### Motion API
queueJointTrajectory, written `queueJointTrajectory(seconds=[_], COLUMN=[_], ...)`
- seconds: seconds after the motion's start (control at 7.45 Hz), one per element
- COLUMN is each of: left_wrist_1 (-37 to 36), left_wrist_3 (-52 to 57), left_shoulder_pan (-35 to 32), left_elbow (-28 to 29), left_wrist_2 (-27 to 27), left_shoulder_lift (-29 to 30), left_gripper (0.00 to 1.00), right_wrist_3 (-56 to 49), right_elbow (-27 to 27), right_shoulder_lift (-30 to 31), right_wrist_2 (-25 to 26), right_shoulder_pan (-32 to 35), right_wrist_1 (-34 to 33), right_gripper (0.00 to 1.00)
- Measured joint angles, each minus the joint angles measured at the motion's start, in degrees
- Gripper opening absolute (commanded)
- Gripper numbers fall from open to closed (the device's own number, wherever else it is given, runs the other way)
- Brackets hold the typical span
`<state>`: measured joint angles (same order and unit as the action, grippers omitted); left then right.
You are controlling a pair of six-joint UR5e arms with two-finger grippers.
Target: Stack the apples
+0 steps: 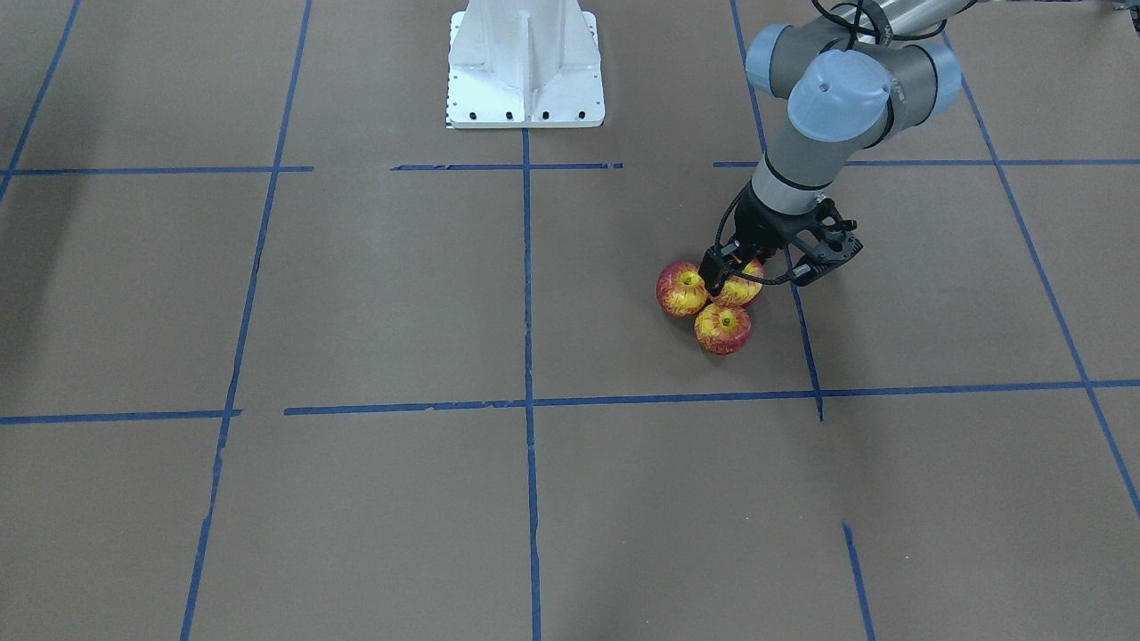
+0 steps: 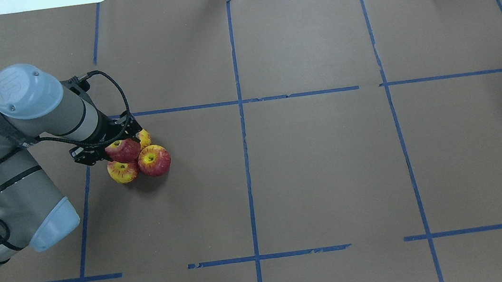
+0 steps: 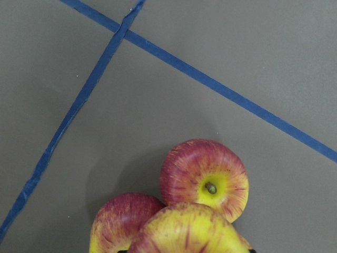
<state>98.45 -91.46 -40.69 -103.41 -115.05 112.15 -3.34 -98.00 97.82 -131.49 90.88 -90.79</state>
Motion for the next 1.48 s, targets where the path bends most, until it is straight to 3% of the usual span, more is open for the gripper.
queueJointTrajectory(seconds=[0.8,1.48], left_wrist_1=[-0.01,-0.01], left_wrist_3=[-0.20,0.13], left_shoulder_pan=[0.01,-2.82], left_elbow=[0.40,-1.69], left_wrist_2=[0.06,0.12], left_shoulder_lift=[-0.10,-0.53], left_gripper=[0.99,1.00], right_wrist_3=[0.00,0.00], right_elbow=[0.00,0.00], right_shoulder_lift=[0.00,0.00], right_wrist_2=[0.00,0.00], right_shoulder_pan=[0.00,0.00], right_wrist_1=[0.00,0.00], right_gripper=[1.00,1.00])
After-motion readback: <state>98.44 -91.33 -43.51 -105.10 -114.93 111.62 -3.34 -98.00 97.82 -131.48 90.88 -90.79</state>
